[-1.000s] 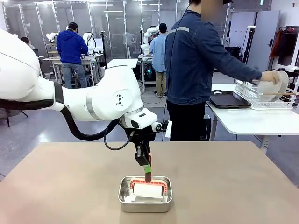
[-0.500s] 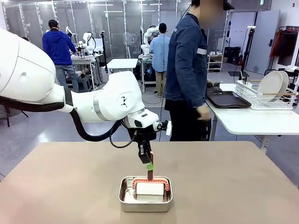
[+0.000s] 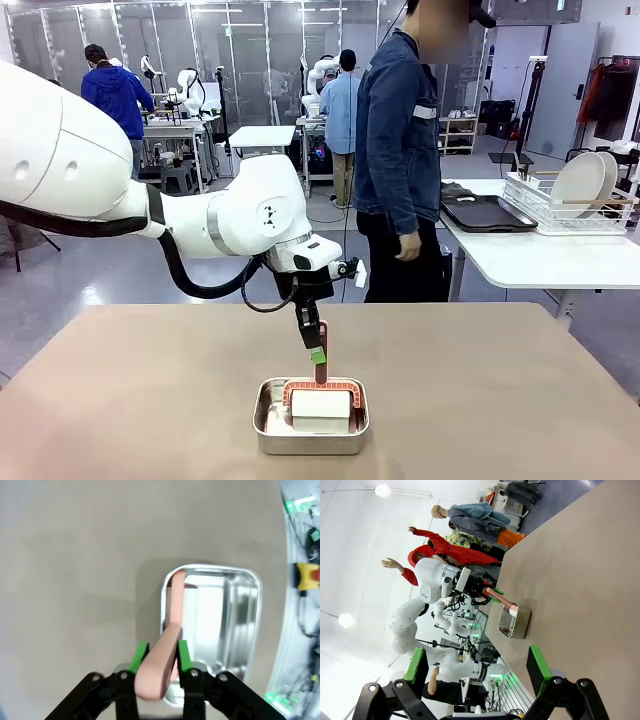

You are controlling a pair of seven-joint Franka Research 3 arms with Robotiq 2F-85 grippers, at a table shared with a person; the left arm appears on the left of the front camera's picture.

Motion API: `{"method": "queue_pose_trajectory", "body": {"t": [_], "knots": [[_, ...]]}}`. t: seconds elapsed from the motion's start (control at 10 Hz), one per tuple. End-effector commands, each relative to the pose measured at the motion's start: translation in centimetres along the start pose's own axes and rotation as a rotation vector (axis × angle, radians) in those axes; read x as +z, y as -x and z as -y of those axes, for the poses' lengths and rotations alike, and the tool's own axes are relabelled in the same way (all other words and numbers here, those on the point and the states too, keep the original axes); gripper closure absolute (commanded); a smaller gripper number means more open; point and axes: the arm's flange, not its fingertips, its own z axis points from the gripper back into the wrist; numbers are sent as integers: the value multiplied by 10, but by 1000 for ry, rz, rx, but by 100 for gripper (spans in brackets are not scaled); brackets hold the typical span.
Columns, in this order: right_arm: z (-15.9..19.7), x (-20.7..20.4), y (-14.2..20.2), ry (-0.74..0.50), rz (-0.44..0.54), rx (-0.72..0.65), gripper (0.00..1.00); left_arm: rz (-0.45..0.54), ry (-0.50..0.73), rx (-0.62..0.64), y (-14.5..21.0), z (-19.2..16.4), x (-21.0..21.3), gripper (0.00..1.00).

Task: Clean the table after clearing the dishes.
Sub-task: Place the Lint Roller back on top of the Airtight Container.

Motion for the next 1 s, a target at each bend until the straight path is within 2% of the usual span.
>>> {"method": "queue_pose_trajectory", "body": {"t": [0.0, 0.3, 0.4, 0.7, 0.9], "knots": [[-4, 0, 2, -4, 2, 7, 0, -22, -44, -6, 1, -8, -1, 41], [-4, 0, 2, -4, 2, 7, 0, -12, -37, -19, 2, -6, 4, 4], [-4, 0, 2, -4, 2, 7, 0, -17, -27, -30, 1, -6, 7, 0], [-4, 0, 2, -4, 2, 7, 0, -32, 12, -38, 2, -4, 10, 0], [-4, 0, 2, -4, 2, 7, 0, -8, -28, -21, -3, -7, 5, 0]]}}
